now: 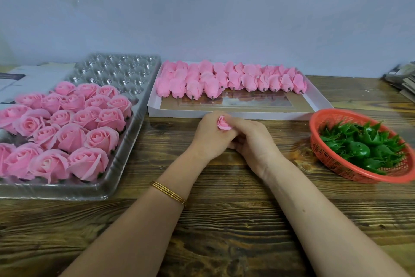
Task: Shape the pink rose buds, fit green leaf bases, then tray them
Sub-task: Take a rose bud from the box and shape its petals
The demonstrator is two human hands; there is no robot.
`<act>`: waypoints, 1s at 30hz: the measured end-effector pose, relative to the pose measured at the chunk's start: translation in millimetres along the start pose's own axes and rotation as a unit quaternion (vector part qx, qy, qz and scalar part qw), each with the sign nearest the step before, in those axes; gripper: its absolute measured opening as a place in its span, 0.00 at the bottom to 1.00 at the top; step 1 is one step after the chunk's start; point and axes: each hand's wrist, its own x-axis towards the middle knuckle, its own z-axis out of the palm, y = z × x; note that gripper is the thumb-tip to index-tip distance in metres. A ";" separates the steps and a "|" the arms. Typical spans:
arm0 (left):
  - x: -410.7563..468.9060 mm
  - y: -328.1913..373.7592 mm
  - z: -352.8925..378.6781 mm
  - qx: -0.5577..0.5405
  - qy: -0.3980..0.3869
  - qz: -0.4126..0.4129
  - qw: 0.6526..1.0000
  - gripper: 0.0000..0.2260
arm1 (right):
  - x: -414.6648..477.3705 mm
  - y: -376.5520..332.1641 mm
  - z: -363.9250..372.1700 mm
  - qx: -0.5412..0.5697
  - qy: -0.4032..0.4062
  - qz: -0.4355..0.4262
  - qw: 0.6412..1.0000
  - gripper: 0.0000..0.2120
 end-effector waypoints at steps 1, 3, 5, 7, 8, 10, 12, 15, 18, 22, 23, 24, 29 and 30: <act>0.7 -1.6 -0.6 -0.015 0.002 -0.005 1.000 0.08 | -0.3 0.2 0.3 -0.003 0.000 -0.002 1.000 0.11; -0.5 -0.5 -0.6 -0.079 0.000 -0.023 0.997 0.12 | -0.5 0.7 0.4 0.007 0.001 -0.003 1.000 0.16; 0.8 -0.8 0.3 -0.118 0.014 -0.039 0.992 0.11 | -0.7 0.1 0.2 0.035 0.006 0.000 0.999 0.16; 2.3 -1.2 0.4 -0.144 0.030 -0.041 0.988 0.10 | -1.3 -0.7 -0.5 0.041 0.000 0.004 0.999 0.14; 2.8 -1.2 0.4 -0.153 0.032 -0.044 0.987 0.10 | -1.6 -0.9 -1.0 0.034 -0.007 0.007 0.999 0.15; 4.8 -2.3 -0.7 -0.165 0.039 -0.051 0.984 0.10 | -2.0 -0.6 -1.9 0.007 -0.019 0.008 1.000 0.16; 5.9 -2.4 -0.9 -0.174 0.046 -0.059 0.982 0.12 | -2.7 0.7 -2.8 -0.037 -0.025 -0.009 0.999 0.14; 5.9 -2.0 1.2 -0.200 0.035 -0.070 0.977 0.12 | -3.1 2.7 -2.6 -0.081 -0.017 -0.044 0.996 0.17; 4.0 0.0 3.0 -0.217 0.023 -0.071 0.973 0.10 | -3.6 4.0 -1.4 -0.095 -0.012 -0.064 0.993 0.18; 4.2 0.2 1.9 -0.226 0.010 -0.066 0.972 0.11 | -3.5 5.1 -1.0 -0.097 -0.005 -0.081 0.992 0.17; 4.3 0.3 1.2 -0.226 0.006 -0.067 0.972 0.10 | -3.8 5.2 -1.1 -0.098 -0.003 -0.083 0.992 0.17; 4.3 0.9 0.3 -0.224 0.000 -0.068 0.972 0.10 | -3.8 5.0 -1.5 -0.099 -0.003 -0.084 0.992 0.16; 4.9 3.2 -4.2 -0.202 -0.029 -0.078 0.976 0.07 | -3.8 2.3 -4.7 -0.109 -0.025 -0.077 0.991 0.13; 4.7 3.8 -5.2 -0.200 -0.034 -0.080 0.976 0.07 | -3.9 2.0 -5.0 -0.102 -0.033 -0.071 0.992 0.14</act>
